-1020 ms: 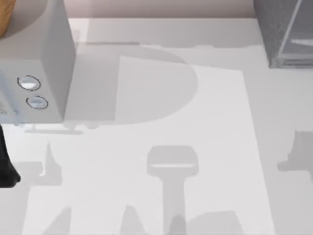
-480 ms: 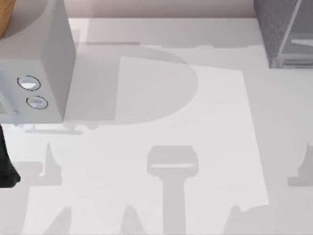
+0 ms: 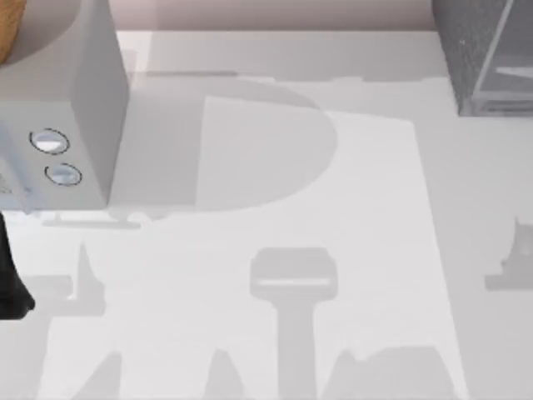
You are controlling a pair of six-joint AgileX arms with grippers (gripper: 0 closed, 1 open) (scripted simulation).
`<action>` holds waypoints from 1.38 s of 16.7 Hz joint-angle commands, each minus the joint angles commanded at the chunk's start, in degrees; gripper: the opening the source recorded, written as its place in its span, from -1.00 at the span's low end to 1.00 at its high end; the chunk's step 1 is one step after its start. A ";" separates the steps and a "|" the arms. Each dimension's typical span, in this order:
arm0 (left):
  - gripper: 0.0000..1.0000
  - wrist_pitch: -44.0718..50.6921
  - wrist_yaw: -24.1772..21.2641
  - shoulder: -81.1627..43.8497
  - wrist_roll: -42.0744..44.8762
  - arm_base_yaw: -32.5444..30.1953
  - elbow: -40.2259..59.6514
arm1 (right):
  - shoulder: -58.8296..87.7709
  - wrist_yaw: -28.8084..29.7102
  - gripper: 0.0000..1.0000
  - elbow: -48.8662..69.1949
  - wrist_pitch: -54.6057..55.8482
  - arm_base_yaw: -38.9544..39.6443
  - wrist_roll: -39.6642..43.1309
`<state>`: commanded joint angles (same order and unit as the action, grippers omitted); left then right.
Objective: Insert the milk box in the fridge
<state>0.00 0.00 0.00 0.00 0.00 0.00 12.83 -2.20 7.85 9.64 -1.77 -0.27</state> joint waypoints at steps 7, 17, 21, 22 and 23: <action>1.00 0.00 0.00 0.00 0.00 0.00 0.00 | 41.29 -4.85 -1.00 18.47 22.71 -5.48 -0.10; 1.00 0.00 0.00 0.00 0.00 0.00 0.00 | 102.16 -11.18 -1.00 43.20 53.04 -12.82 -0.48; 1.00 0.00 0.00 0.00 0.00 0.00 0.00 | 111.01 -12.35 -1.00 47.70 58.54 -14.10 -0.54; 1.00 0.00 0.00 0.00 0.00 0.00 0.00 | 111.70 -12.44 -1.00 48.06 58.97 -14.20 -0.55; 1.00 0.00 0.00 0.00 0.00 0.00 0.00 | 111.81 -12.45 -1.00 48.11 59.04 -14.22 -0.55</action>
<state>0.00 0.00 0.00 0.00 0.00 0.00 124.63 -14.65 55.97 68.68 -15.98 -0.82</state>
